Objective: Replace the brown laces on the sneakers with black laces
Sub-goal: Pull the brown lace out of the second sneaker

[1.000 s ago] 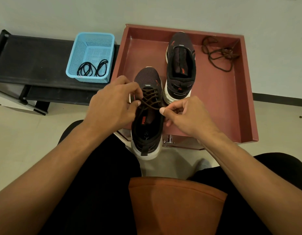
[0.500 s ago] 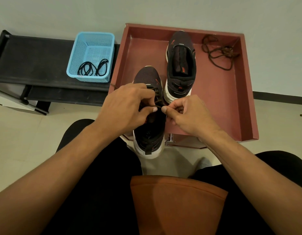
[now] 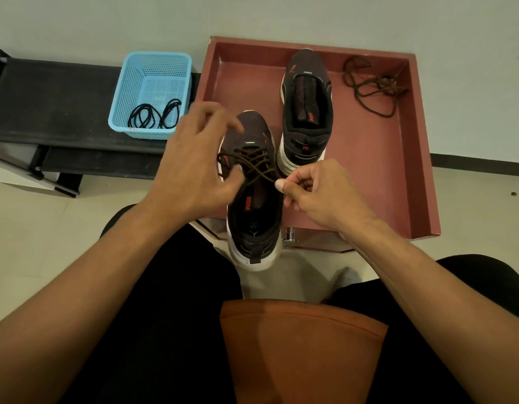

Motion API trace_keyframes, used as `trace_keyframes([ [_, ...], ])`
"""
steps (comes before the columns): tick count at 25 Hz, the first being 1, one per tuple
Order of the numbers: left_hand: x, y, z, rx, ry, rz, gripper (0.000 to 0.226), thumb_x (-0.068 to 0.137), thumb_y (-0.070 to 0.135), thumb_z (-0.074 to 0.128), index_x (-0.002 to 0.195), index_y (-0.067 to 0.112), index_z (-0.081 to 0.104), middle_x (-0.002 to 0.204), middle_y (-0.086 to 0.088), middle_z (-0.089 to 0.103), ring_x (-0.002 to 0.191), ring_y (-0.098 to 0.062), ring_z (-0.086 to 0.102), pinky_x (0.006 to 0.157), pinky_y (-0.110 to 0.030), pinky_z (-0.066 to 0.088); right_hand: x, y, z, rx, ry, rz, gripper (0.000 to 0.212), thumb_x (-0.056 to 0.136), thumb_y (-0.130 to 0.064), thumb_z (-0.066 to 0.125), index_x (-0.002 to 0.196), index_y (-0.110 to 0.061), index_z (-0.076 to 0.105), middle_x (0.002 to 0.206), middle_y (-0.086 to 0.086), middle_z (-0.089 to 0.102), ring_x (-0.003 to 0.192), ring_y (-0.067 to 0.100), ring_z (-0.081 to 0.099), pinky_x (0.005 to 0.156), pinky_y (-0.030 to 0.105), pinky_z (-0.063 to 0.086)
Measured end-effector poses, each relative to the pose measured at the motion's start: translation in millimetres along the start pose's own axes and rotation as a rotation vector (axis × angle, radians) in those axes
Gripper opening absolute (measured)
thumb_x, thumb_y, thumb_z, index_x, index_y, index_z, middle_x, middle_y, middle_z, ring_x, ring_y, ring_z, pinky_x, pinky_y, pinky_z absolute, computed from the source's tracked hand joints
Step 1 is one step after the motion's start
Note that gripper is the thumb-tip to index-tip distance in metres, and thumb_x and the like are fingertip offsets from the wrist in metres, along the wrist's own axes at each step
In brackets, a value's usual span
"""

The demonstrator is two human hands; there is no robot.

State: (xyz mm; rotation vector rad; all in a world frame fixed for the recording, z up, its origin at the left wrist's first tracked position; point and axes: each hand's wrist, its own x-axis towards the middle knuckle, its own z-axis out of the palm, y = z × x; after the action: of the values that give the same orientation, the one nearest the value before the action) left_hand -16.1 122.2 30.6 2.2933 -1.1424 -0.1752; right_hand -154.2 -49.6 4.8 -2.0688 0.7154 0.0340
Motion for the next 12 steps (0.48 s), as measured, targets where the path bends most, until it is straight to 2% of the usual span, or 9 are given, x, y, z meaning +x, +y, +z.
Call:
trace_keyframes([
  [2,-4,12,3,0.236,-0.118,0.159,0.047,0.078,0.046,0.065,0.123,0.035,0.063,0.13,0.01,0.052,0.121,-0.021,0.048,0.099,-0.046,0.042,0,0,0,-0.013,0.007,-0.014,0.028,0.097,-0.039,0.074,0.073,-0.025,0.076,0.065,-0.001,0.074,0.067,0.025,0.073,0.075,0.05,0.063],
  [4,-2,15,8,0.407,-0.131,0.227,0.039,0.08,0.061,0.063,0.112,0.041,0.069,0.119,0.017,0.057,0.12,-0.02,0.048,0.097,-0.046,0.038,1,0,0,-0.028,0.013,-0.024,0.027,0.096,-0.04,0.074,0.074,-0.026,0.077,0.065,-0.002,0.074,0.065,0.023,0.072,0.073,0.05,0.063],
  [6,4,15,10,0.438,-0.085,0.256,0.033,0.082,0.066,0.064,0.099,0.04,0.074,0.108,0.019,0.06,0.114,-0.019,0.049,0.094,-0.046,0.037,1,1,0,-0.037,0.014,-0.032,0.025,0.096,-0.042,0.074,0.077,-0.027,0.078,0.066,-0.001,0.074,0.066,0.022,0.072,0.072,0.05,0.063],
  [9,7,11,14,0.271,-0.022,0.233,0.021,0.086,0.055,0.07,0.086,0.035,0.074,0.095,0.018,0.062,0.103,-0.016,0.05,0.089,-0.043,0.038,1,1,-1,-0.036,0.007,-0.031,0.023,0.096,-0.042,0.075,0.077,-0.027,0.078,0.067,-0.003,0.074,0.067,0.019,0.072,0.074,0.049,0.063],
  [12,7,-2,12,-0.043,0.075,0.008,0.015,0.09,0.035,0.076,0.084,0.023,0.068,0.092,0.009,0.061,0.089,-0.015,0.055,0.081,-0.029,0.044,3,3,-3,-0.028,0.011,-0.03,0.029,0.097,-0.04,0.074,0.071,-0.025,0.076,0.065,-0.004,0.074,0.066,0.019,0.072,0.079,0.048,0.063],
])
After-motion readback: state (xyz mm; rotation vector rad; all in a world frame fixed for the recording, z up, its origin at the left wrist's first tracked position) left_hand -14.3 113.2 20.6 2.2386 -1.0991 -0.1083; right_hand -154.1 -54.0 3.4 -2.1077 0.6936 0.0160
